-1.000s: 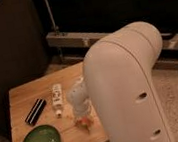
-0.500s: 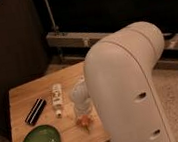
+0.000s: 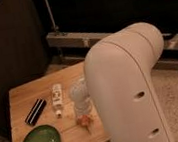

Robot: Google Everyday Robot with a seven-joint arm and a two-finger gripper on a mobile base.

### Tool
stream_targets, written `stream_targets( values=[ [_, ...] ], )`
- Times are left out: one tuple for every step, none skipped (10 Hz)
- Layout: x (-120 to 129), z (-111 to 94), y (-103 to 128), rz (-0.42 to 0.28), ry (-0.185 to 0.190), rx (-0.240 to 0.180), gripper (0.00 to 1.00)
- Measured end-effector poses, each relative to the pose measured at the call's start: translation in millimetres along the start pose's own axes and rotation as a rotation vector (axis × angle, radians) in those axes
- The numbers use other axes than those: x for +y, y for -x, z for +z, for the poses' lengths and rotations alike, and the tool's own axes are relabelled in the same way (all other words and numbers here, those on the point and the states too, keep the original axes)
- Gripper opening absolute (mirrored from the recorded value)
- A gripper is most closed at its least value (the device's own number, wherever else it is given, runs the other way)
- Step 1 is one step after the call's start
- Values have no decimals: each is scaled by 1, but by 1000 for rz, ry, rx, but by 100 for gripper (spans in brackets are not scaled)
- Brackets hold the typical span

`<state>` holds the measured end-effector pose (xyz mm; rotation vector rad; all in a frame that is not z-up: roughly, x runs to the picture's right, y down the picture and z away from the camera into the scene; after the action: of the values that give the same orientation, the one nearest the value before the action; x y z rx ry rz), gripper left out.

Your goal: Drag the pepper across the table

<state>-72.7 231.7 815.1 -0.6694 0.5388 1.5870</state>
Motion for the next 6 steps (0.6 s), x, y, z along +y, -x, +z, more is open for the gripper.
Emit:
stream_targets(
  values=[
    [-1, -1, 1, -1, 7, 1, 78],
    [-3, -4, 1, 0, 30, 2, 80],
    [-4, -7, 3, -1, 57, 1, 80],
    [-3, -11, 4, -2, 103, 0, 80],
    [-7, -15, 6, 2, 146, -2, 80],
    [-8, -18, 7, 3, 167, 0, 80]
  ],
)
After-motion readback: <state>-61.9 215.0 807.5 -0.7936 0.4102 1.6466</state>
